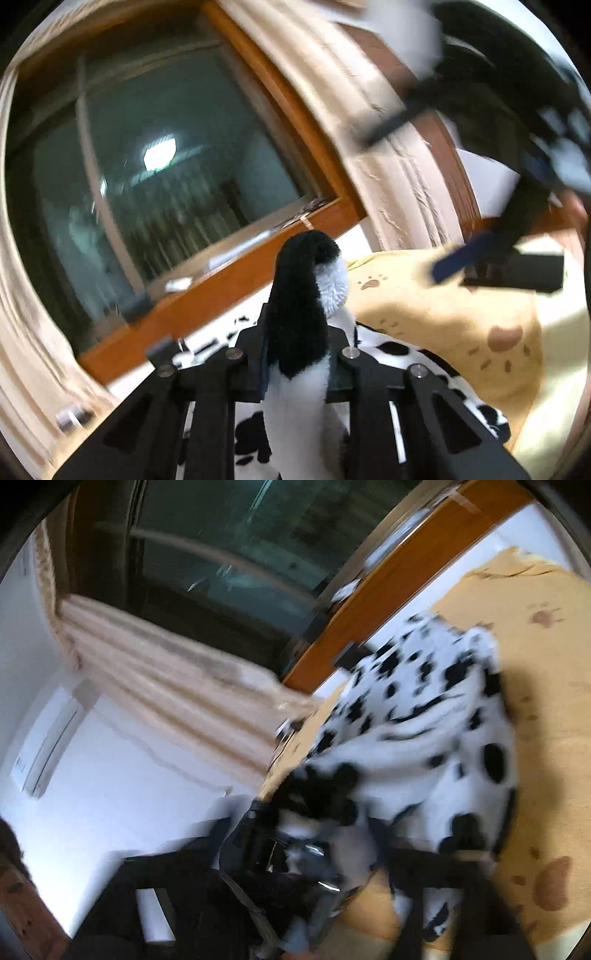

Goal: Fold clothes
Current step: 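Grasp a fleece corner with the left gripper and lift it, then grasp another fleece edge with the right gripper and lift it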

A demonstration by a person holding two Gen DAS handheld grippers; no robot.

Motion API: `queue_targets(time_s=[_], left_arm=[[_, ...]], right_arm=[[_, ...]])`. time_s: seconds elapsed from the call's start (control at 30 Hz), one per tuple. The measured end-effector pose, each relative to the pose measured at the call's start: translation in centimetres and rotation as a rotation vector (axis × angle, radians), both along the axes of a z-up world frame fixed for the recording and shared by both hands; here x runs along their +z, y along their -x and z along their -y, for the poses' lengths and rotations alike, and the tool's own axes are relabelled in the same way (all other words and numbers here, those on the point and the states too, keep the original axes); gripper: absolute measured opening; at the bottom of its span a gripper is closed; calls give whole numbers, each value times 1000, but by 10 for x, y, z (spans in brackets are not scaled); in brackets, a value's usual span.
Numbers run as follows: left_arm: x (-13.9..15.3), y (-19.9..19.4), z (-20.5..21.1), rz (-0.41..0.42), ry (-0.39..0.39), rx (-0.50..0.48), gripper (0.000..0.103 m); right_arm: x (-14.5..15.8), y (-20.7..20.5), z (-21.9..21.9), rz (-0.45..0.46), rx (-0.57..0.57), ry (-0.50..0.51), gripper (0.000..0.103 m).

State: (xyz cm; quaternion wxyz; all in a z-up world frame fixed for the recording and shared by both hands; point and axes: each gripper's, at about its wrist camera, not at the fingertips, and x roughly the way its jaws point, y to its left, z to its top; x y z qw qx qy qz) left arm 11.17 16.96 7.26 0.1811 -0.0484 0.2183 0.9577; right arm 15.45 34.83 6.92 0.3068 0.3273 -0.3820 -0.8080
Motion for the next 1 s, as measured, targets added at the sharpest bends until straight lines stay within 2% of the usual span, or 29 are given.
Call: queue_targets(time_s=[0.07, 0.13, 0.2, 0.27, 0.33, 0.4, 0.43, 0.53, 0.7, 0.73, 0.8, 0.9, 1.0], left_arm=[[12, 15, 19, 57, -82, 13, 21], [22, 25, 38, 88, -146, 20, 21], [31, 28, 51, 94, -193, 18, 21], [39, 30, 63, 97, -236, 16, 21], [43, 28, 68, 88, -261, 10, 21], [48, 27, 73, 82, -279, 4, 21], [49, 26, 75, 81, -285, 0, 21], [53, 24, 85, 81, -300, -5, 21], [55, 29, 99, 114, -347, -10, 21], [55, 32, 102, 122, -358, -9, 21], [55, 34, 104, 135, -369, -9, 21], [56, 32, 103, 144, -363, -17, 21], [59, 29, 101, 151, -357, -30, 21]], right_arm=[[-4, -6, -13, 15, -68, -50, 103], [-12, -13, -23, 50, -134, -193, 103], [-23, -17, -20, 99, -188, -418, 103], [-36, -12, -10, 135, -163, -506, 92], [-49, -4, 0, 172, -125, -576, 65], [-61, 3, 11, 209, -87, -645, 58], [-68, 7, 16, 227, -67, -680, 58], [-78, 21, 26, 260, -56, -699, 58], [-80, 31, 45, 237, -49, -807, 57], [-80, 34, 51, 228, -40, -833, 38], [-82, 38, 58, 219, -8, -855, 16], [-79, 42, 57, 222, 20, -861, 11], [-57, 45, 46, 179, -29, -965, 11]])
